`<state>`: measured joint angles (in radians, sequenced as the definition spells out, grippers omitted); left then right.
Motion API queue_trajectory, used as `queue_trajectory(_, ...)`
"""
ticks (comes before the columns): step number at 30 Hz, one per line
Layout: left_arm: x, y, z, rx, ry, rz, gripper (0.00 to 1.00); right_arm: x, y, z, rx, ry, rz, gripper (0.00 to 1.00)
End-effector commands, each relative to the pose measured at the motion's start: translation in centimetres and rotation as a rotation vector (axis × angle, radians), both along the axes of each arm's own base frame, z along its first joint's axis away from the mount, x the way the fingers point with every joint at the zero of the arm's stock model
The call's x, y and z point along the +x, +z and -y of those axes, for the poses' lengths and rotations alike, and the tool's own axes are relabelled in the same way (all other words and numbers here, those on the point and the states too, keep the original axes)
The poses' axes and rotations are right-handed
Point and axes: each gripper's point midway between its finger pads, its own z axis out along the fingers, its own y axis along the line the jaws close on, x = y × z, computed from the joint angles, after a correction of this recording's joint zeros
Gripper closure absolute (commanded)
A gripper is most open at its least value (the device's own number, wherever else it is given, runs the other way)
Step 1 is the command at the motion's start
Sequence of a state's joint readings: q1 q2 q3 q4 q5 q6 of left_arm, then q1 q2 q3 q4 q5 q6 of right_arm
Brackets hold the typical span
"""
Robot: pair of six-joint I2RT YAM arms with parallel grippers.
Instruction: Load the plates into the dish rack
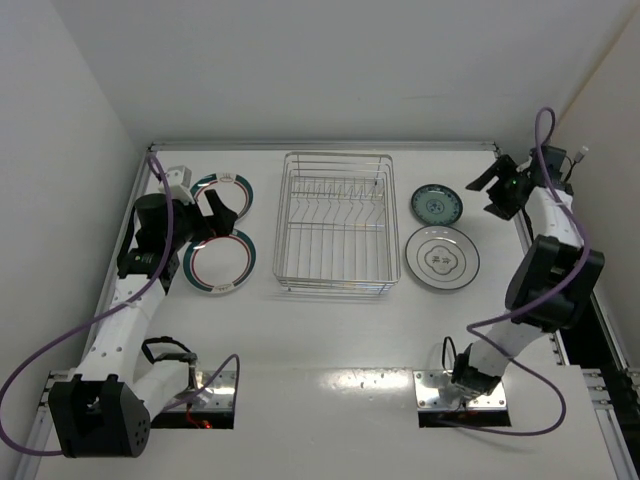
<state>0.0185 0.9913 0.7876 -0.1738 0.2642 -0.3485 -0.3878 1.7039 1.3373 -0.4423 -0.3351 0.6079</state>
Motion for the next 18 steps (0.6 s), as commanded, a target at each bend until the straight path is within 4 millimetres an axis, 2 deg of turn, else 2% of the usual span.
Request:
queue_trajectory(1, 0.3, 0.8, 0.1, 0.012, -0.002, 0.036, 0.0, 2.2, -0.9, -0.5, 0.071, 0.021, 0.024, 0.3)
queue_trajectory(5, 0.3, 0.8, 0.1, 0.012, -0.002, 0.036, 0.0, 2.3, -3.2, 0.8, 0.041, 0.005, -0.035, 0.3)
queue_trajectory(6, 0.3, 0.8, 0.1, 0.012, -0.002, 0.036, 0.0, 2.2, -4.6, 1.3, 0.053, -0.004, -0.063, 0.3)
queue_trajectory(9, 0.6, 0.9, 0.1, 0.012, -0.002, 0.036, 0.0, 2.0, -6.4, 1.1, 0.071, 0.018, -0.118, 0.3)
queue_trajectory(10, 0.5, 0.7, -0.1, 0.016, 0.008, 0.027, 0.0, 1.6, -8.0, 0.8, 0.09, 0.03, -0.157, 0.32)
queue_trajectory(13, 0.5, 0.7, -0.3, 0.02, 0.018, 0.027, 0.0, 1.5, -8.9, 0.8, 0.09, 0.039, -0.174, 0.32)
queue_trajectory(18, 0.5, 0.7, -0.3, 0.028, 0.015, 0.029, 0.0, 1.3, -11.2, 0.9, 0.12, 0.048, -0.21, 0.38)
